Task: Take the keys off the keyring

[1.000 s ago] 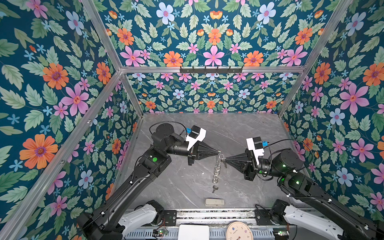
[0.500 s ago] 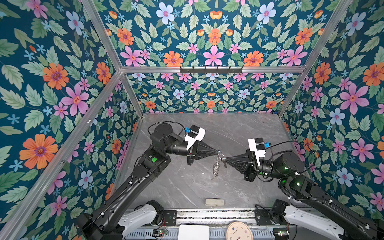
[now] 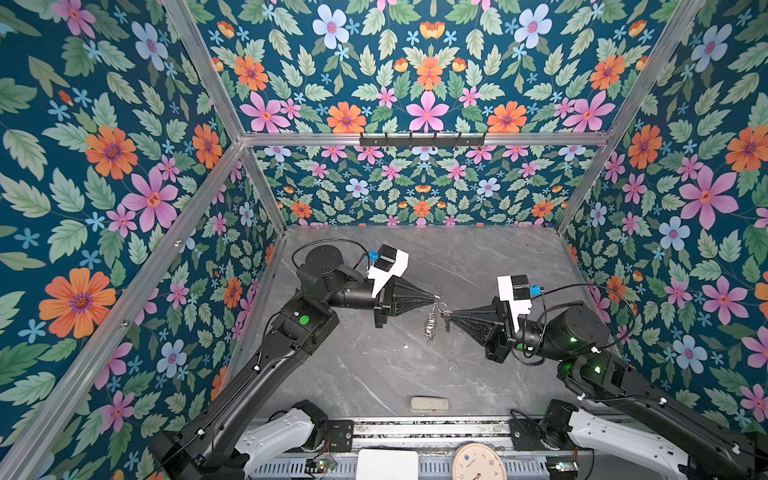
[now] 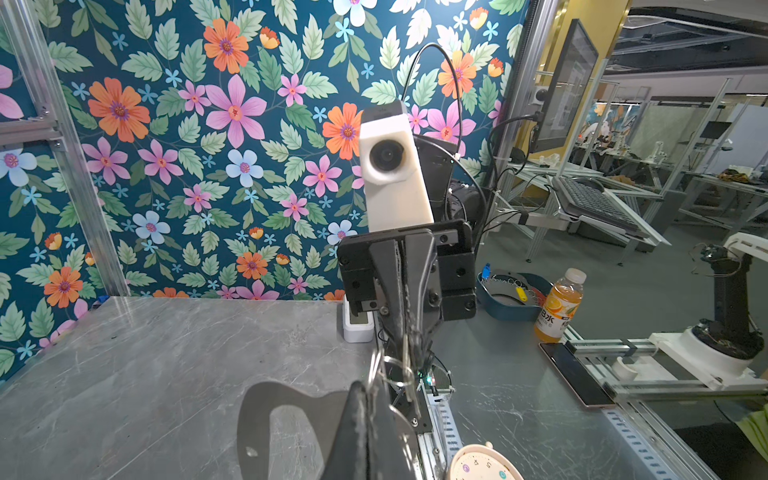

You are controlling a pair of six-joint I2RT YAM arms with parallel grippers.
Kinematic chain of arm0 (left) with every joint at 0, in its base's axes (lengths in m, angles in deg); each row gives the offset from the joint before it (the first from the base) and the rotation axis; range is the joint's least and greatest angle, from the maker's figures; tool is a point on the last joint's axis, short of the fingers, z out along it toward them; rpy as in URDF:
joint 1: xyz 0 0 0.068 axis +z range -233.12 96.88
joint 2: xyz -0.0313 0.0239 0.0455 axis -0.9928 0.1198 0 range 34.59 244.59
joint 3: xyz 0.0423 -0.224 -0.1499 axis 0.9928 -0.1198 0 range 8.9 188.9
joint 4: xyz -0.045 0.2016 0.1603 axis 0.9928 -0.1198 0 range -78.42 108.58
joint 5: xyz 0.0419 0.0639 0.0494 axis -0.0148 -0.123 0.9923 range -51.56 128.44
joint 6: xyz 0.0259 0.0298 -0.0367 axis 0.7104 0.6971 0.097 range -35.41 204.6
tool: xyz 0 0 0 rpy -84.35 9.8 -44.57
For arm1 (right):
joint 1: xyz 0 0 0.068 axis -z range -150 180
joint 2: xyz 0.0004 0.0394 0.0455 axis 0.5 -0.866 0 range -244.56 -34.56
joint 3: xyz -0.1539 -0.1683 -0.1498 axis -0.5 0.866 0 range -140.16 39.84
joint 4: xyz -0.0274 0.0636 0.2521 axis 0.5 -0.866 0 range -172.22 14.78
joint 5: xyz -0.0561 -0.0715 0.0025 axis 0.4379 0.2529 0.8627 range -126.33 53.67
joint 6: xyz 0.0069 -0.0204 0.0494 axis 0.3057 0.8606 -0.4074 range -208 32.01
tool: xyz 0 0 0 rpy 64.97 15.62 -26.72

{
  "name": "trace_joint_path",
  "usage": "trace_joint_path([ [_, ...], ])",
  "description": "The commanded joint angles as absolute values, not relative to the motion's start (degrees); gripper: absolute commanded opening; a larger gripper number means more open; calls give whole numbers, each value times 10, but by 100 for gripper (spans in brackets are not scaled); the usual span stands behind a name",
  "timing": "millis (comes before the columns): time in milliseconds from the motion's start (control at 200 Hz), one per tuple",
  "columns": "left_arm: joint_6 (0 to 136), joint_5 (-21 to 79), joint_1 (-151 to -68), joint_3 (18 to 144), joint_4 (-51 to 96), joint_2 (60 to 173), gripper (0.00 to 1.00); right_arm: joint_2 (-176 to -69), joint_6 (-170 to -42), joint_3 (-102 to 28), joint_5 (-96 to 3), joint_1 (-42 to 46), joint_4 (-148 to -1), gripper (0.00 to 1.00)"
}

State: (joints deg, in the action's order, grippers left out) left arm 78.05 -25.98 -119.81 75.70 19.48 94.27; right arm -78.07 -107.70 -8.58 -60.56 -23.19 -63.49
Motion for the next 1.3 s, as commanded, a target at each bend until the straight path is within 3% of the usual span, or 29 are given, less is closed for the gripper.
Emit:
trace_joint_path([
  [0, 797, -195, -1192, 766, 197, 941, 0, -777, -1073, -88, -642, -236, -628, 0],
  [530, 828, -160, -1192, 774, 123, 945, 0, -761, -1048, -109, -621, -236, -634, 0],
  [1295, 839, -182, -1193, 776, 86, 952, 0, -827, -1002, -199, -610, -236, -683, 0],
])
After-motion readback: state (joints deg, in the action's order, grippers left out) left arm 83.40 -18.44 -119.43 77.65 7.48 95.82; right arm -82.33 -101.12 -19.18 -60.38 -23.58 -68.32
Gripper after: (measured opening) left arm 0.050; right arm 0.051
